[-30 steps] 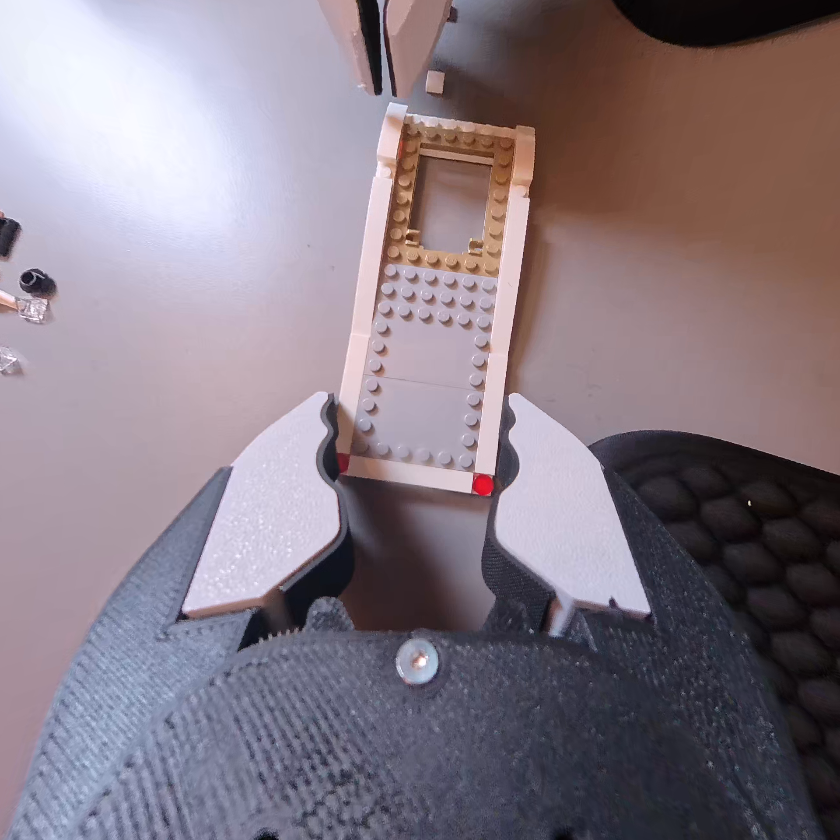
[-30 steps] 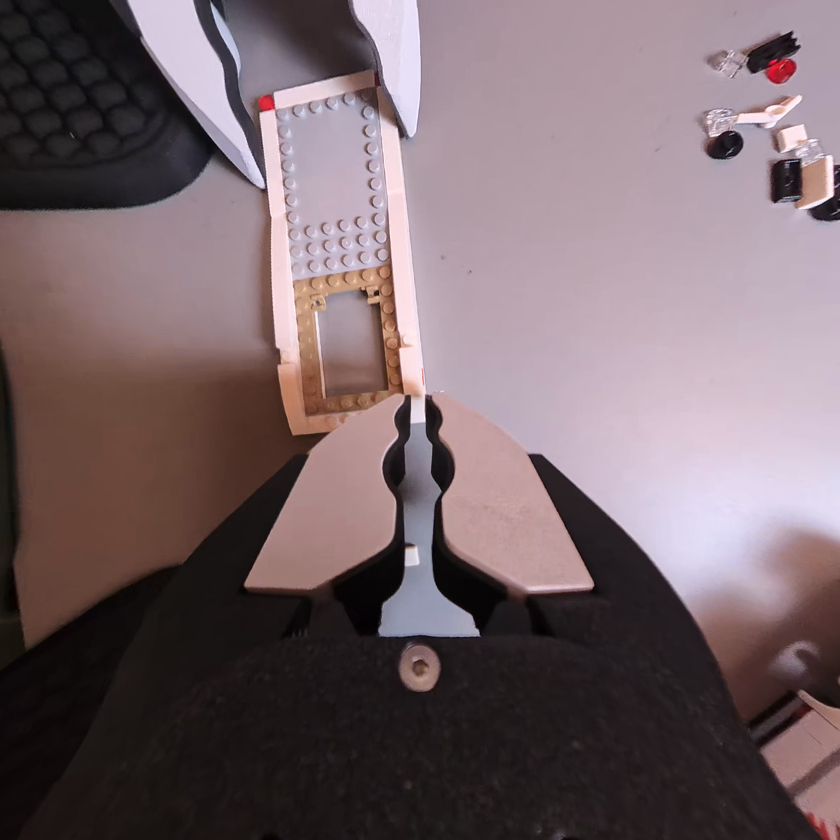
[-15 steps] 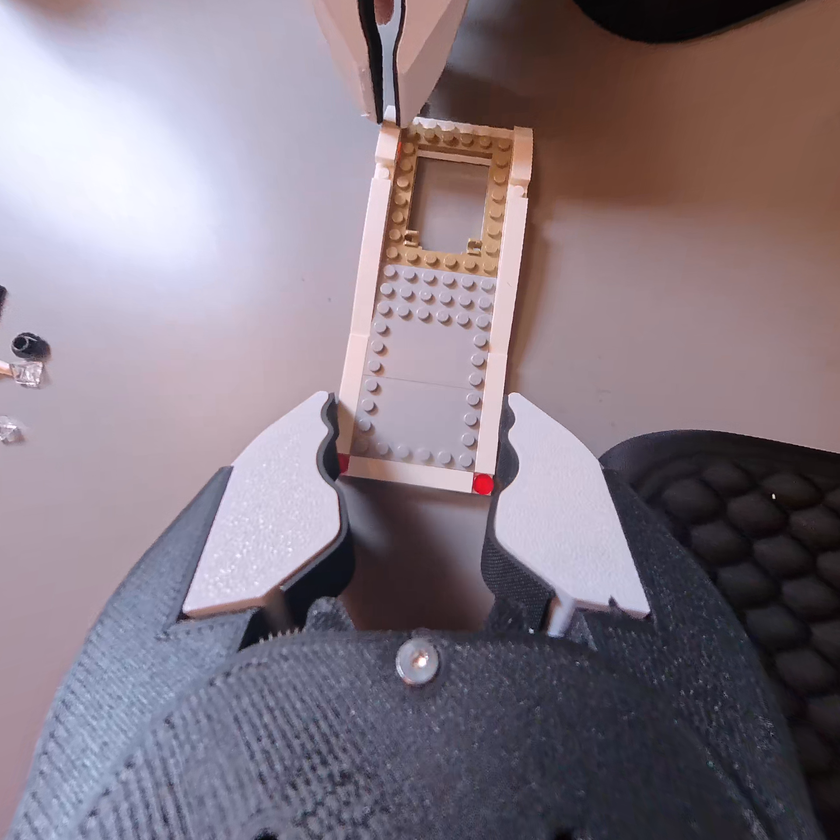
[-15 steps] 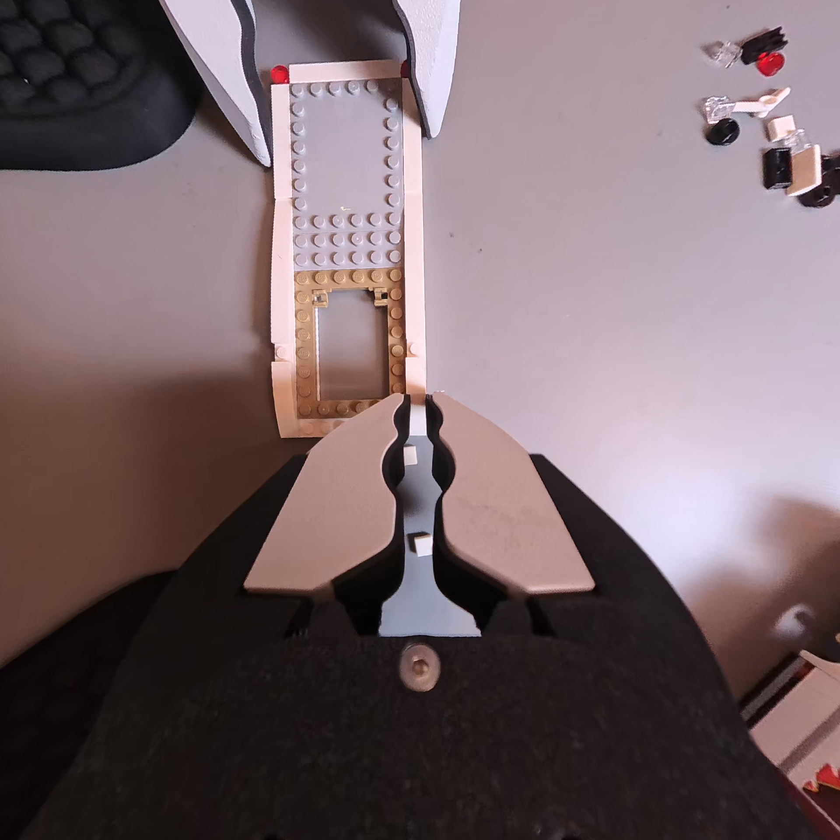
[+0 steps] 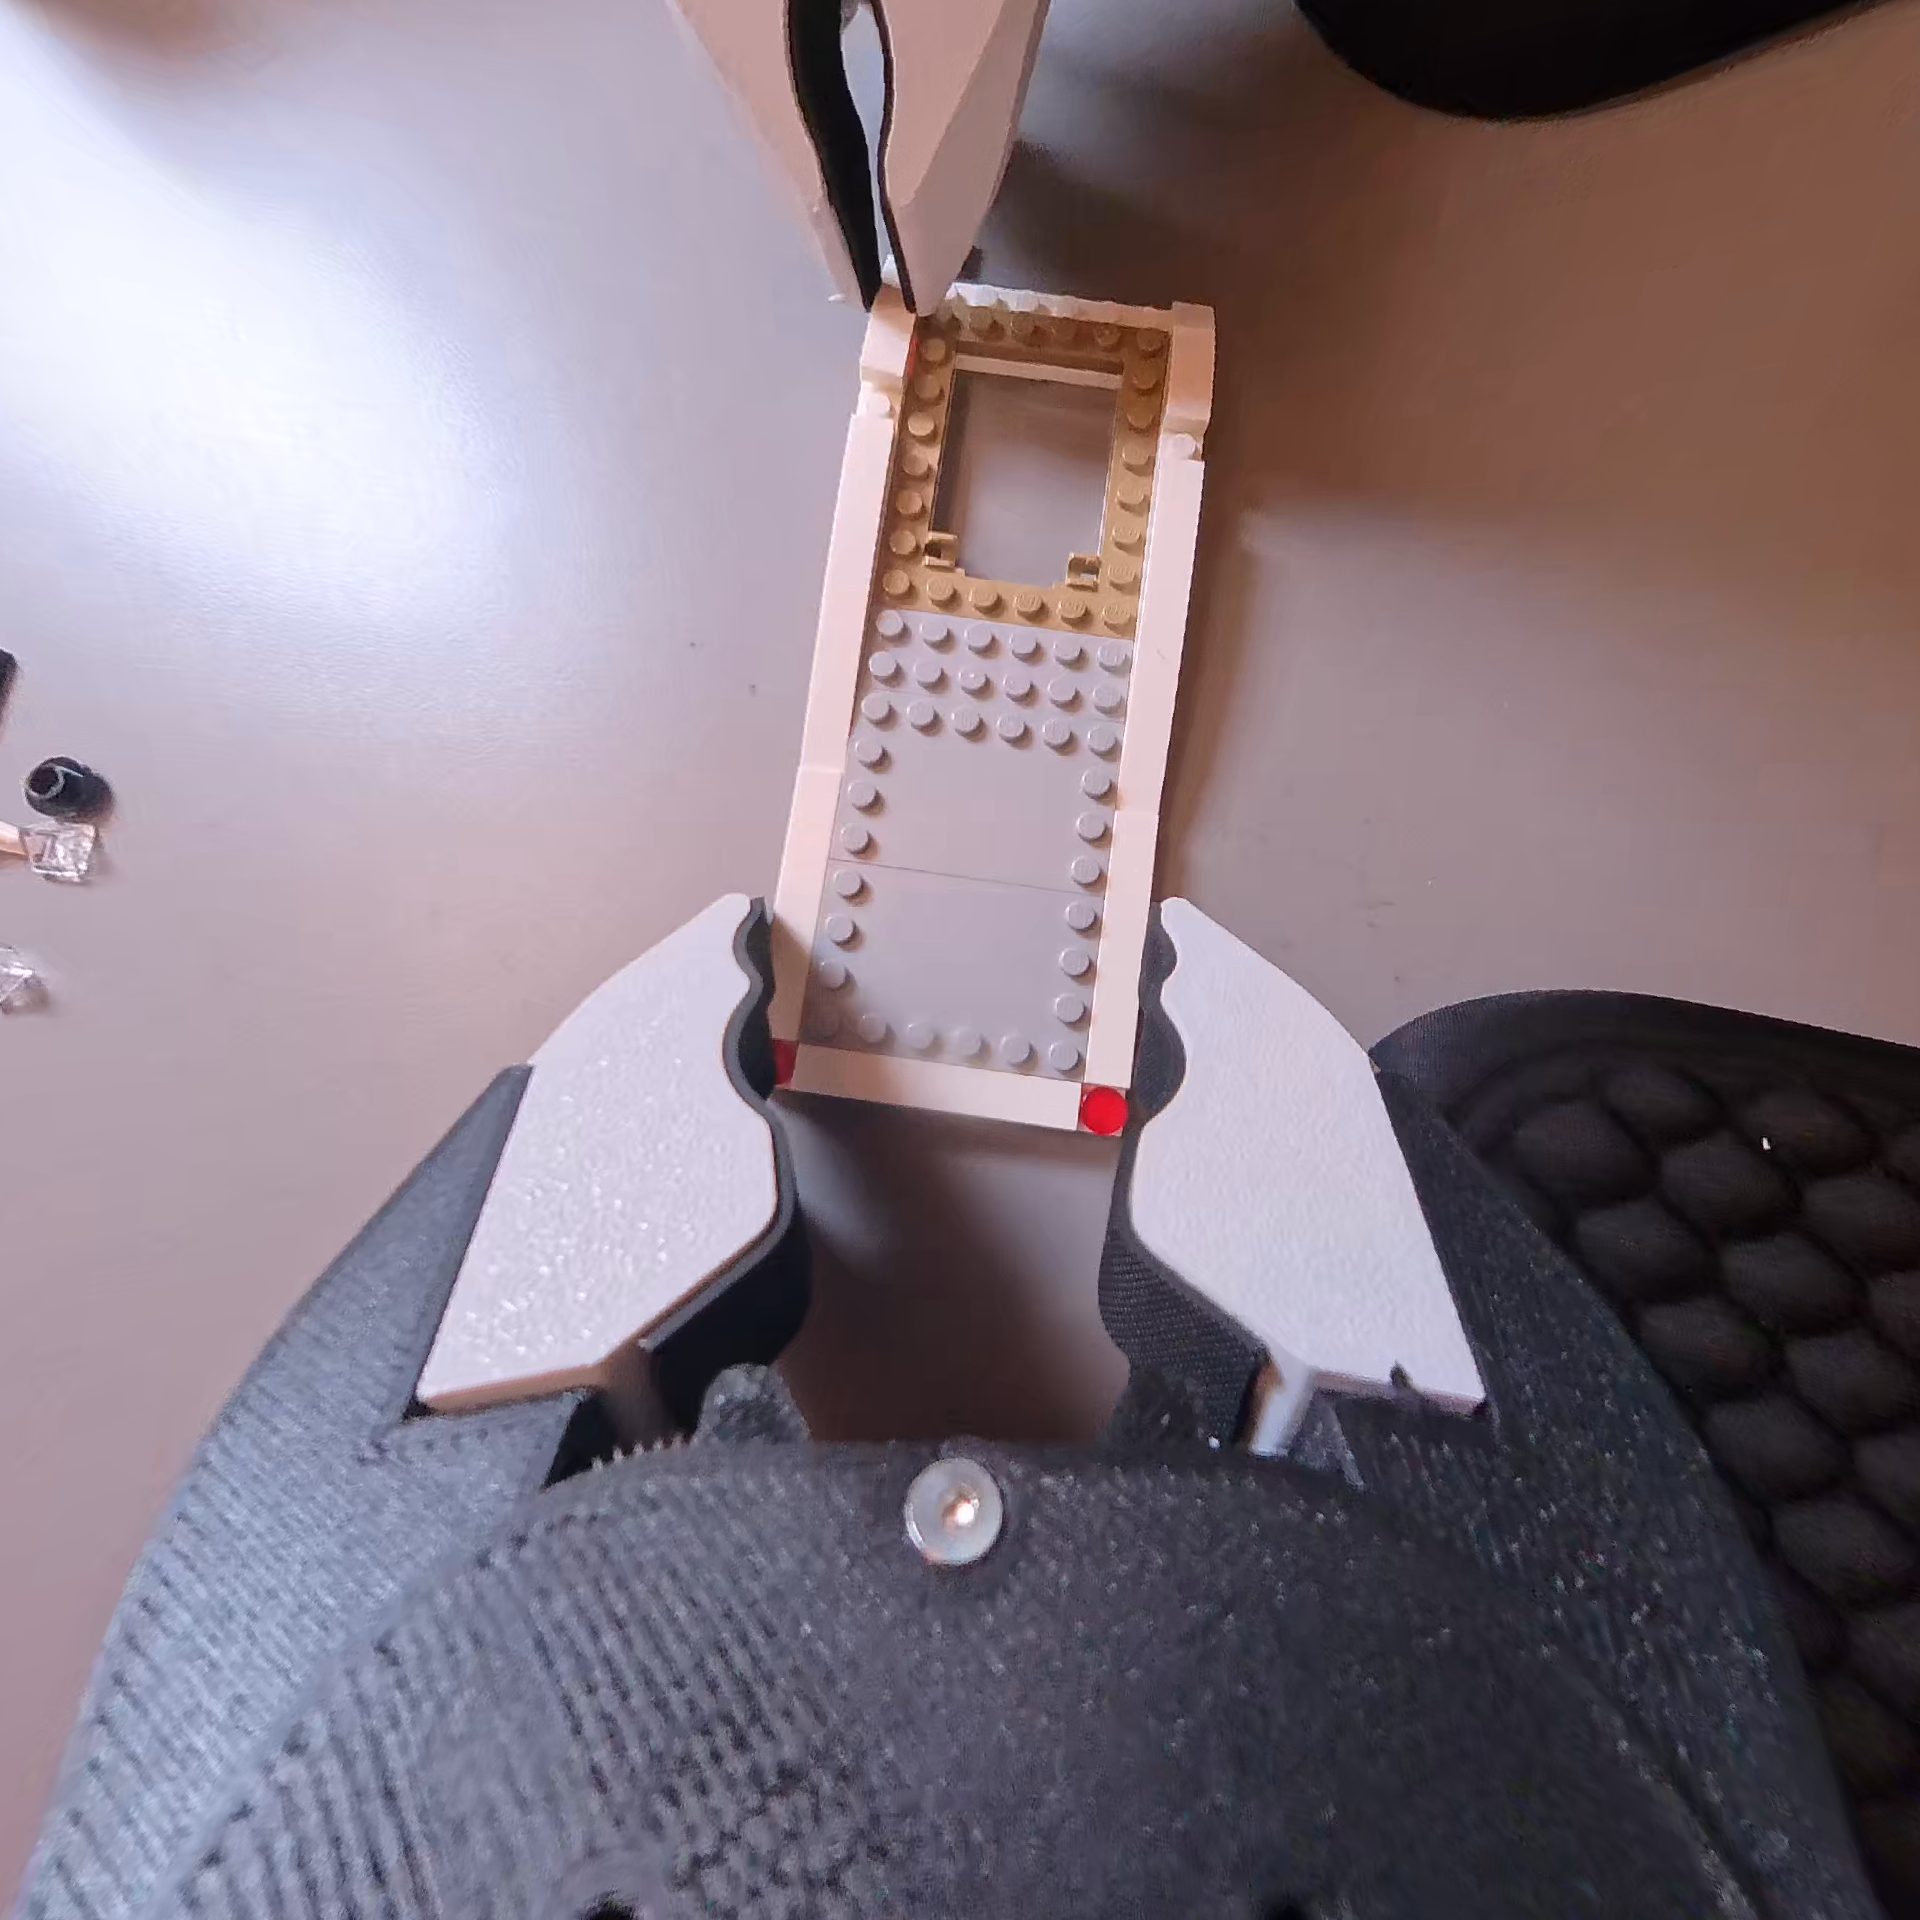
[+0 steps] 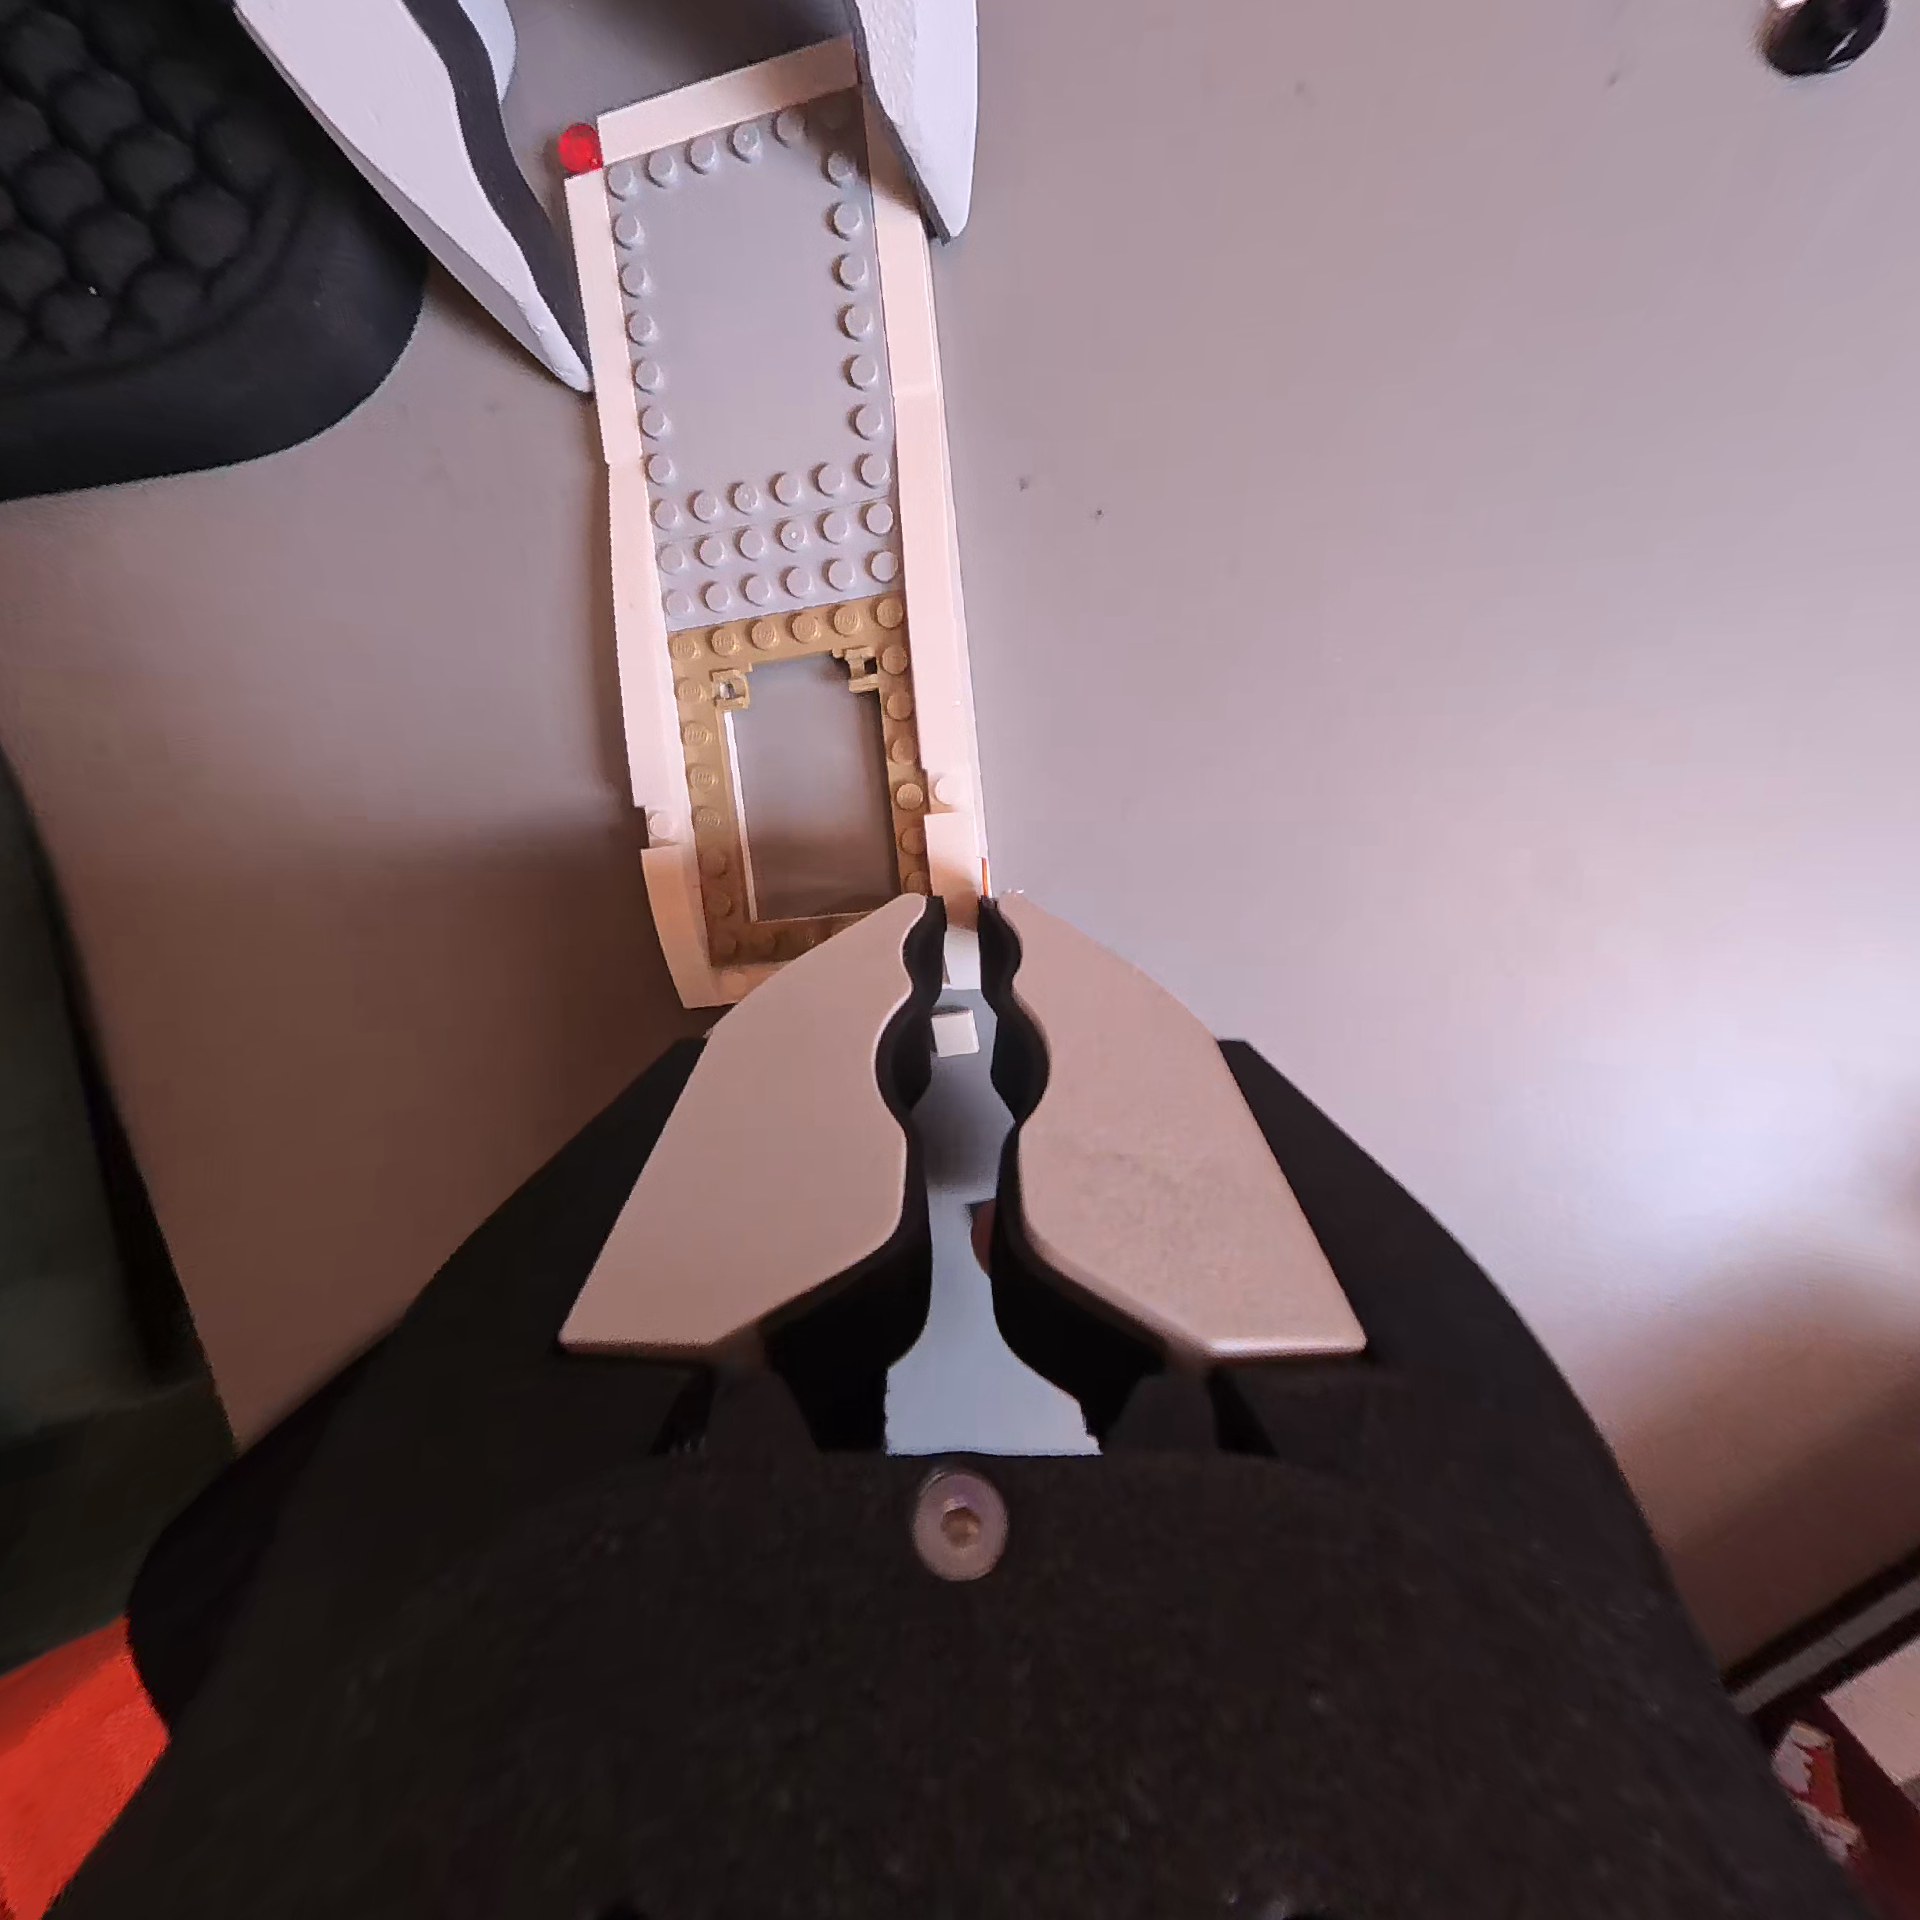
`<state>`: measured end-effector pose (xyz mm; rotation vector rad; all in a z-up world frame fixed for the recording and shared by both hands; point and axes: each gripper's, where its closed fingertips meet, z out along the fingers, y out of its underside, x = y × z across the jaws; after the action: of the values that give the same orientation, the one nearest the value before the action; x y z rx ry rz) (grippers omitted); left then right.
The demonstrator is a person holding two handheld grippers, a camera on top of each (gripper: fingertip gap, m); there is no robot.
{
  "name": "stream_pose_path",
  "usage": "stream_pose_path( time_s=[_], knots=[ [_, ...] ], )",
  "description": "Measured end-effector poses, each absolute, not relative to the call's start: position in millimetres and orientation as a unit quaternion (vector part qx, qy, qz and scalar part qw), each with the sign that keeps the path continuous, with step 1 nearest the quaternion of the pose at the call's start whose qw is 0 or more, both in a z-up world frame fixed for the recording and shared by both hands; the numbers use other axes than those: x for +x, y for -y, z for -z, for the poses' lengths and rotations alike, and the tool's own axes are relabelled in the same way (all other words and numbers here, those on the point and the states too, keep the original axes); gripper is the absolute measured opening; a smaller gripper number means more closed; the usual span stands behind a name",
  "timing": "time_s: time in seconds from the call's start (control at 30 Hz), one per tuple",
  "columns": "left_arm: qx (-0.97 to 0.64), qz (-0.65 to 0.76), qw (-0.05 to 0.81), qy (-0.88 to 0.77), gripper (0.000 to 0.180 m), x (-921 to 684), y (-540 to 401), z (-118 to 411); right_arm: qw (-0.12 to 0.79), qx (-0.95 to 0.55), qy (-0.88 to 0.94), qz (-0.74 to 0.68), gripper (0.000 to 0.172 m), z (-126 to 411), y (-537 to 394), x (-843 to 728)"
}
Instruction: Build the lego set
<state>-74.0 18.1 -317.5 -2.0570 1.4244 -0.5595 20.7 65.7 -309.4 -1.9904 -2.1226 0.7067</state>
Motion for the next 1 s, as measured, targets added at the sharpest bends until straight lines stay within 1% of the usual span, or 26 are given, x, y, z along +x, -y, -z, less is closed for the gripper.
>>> stream_pose_path(
  time_s=[0.23, 0.43, 0.53, 0.63, 0.7, 0.8, 1.0],
  knots=[
    [-0.769, 0.208, 0.285, -0.533, 0.069, -73.2, -17.5, 317.6, 0.030, -0.666, 0.703, -0.248, 0.006, 311.3, -64.7, 20.6],
    [-0.767, 0.211, 0.286, -0.535, 0.068, -71.0, -17.1, 317.6, 0.021, -0.665, 0.702, -0.252, 0.006, 311.4, -63.1, 19.3],
    [-0.767, 0.212, 0.287, -0.534, 0.068, -71.3, -16.8, 317.6, 0.049, -0.659, 0.707, -0.252, 0.007, 310.5, -63.3, 18.2],
    [-0.767, 0.214, 0.290, -0.532, 0.068, -71.3, -16.9, 317.5, 0.106, -0.642, 0.722, -0.235, 0.008, 307.1, -66.1, 17.6],
    [-0.767, 0.213, 0.289, -0.532, 0.068, -71.3, -17.0, 317.6, 0.136, -0.623, 0.732, -0.239, 0.012, 303.3, -62.5, 16.0],
    [-0.768, 0.212, 0.289, -0.531, 0.068, -71.1, -17.1, 317.5, 0.158, -0.620, 0.736, -0.222, 0.005, 305.2, -63.9, 14.8],
    [-0.769, 0.211, 0.290, -0.530, 0.068, -70.9, -16.6, 317.5, 0.138, -0.623, 0.744, -0.197, 0.000, 306.4, -63.4, 15.2]
  ],
)
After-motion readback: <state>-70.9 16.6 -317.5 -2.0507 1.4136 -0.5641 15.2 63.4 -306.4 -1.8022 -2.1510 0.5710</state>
